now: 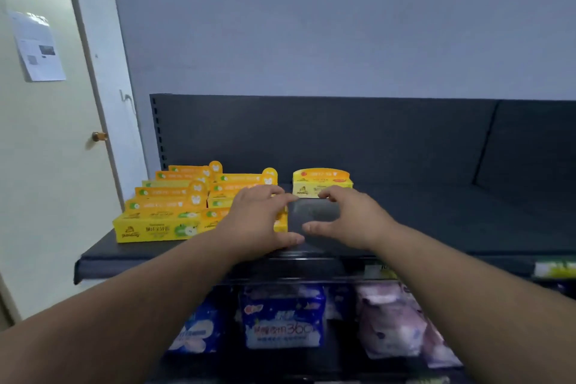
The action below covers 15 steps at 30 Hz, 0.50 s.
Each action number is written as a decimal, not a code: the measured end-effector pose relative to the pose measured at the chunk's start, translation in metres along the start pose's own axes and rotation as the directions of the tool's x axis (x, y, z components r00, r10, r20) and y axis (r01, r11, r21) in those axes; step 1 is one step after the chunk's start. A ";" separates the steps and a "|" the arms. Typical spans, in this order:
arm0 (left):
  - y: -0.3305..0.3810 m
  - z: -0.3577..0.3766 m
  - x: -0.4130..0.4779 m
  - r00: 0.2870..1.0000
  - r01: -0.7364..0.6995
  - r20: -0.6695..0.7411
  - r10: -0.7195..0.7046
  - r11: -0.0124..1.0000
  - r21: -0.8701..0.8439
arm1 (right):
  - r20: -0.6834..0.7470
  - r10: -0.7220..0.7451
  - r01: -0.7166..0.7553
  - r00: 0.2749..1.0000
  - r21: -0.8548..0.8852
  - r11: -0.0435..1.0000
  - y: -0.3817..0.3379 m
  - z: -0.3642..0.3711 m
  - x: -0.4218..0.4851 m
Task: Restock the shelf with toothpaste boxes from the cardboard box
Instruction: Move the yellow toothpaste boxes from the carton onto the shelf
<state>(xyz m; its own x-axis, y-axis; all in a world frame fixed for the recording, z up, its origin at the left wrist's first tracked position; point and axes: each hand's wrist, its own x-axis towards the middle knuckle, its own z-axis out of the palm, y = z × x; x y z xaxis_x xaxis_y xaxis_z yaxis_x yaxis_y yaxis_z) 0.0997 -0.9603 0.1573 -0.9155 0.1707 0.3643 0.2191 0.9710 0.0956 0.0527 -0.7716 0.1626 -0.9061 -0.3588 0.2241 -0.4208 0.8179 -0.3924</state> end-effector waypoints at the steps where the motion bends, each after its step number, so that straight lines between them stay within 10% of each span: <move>1: 0.007 0.003 0.000 1.000 -0.010 0.003 0.010 1.000 -0.009 | -0.029 0.011 -0.012 1.000 -0.016 1.000 0.003 -0.002 -0.009; 15: 0.194 0.030 -0.006 0.957 -0.289 -0.006 0.289 0.956 -0.047 | -0.272 0.283 -0.338 0.920 -0.185 0.923 0.104 -0.078 -0.181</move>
<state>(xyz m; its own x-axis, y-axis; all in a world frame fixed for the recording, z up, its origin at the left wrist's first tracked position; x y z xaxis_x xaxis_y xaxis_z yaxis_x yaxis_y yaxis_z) 0.1374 -0.7680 0.1460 -0.8108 0.4433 0.3823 0.4904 0.8710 0.0299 0.1760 -0.5863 0.1512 -0.9410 0.0235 0.3375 -0.0740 0.9592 -0.2729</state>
